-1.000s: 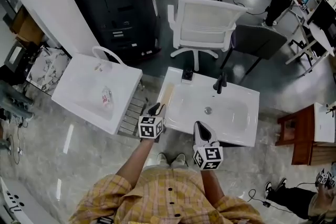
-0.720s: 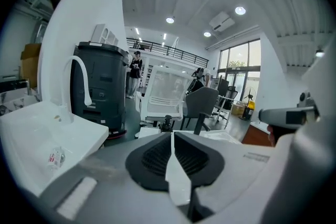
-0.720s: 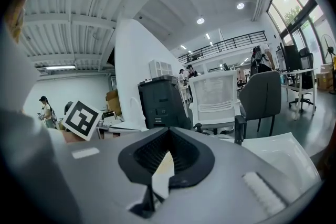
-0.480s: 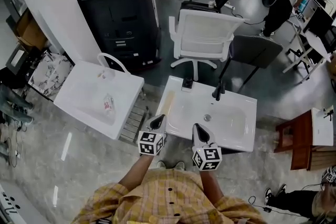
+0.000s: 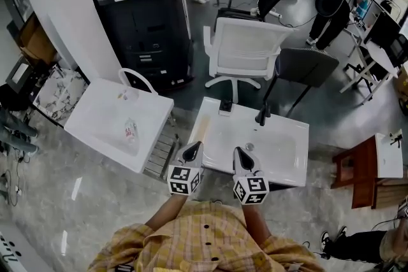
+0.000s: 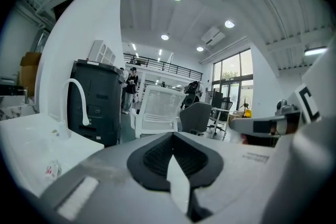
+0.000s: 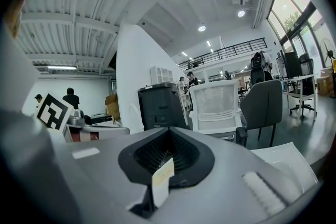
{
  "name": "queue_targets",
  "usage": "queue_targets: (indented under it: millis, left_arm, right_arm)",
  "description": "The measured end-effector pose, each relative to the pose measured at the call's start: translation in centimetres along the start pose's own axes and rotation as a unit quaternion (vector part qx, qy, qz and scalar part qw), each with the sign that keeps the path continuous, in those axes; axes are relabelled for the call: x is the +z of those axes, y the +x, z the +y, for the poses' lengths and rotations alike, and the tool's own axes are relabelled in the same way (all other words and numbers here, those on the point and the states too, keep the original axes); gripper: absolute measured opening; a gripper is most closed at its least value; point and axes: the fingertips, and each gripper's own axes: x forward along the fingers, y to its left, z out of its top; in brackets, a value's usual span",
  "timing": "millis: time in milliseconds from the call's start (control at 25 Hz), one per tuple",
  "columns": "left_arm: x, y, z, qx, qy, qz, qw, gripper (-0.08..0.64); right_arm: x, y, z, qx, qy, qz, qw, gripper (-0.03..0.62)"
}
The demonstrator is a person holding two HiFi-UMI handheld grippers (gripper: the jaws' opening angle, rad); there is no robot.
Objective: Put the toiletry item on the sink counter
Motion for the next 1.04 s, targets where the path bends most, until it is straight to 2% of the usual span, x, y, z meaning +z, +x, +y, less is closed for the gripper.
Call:
queue_targets:
  millis: [320,640,1040]
  left_arm:
    - [0.8,-0.4,-0.7,-0.009,0.03,-0.015,0.9994,0.0]
    - [1.8,-0.8,-0.6,-0.014,0.04,-0.035,0.9985,0.0]
    - [1.6,-0.9,-0.8,-0.018,0.042,-0.035,0.9984,0.0]
  right_arm:
    - [0.5,0.6,0.0,-0.003,0.001,-0.01,1.0,-0.002]
    - [1.1,0.8,-0.7,-0.015,0.006,-0.025,1.0,-0.002]
    - [0.7,0.9,-0.5,-0.016,0.005,-0.018,1.0,-0.002]
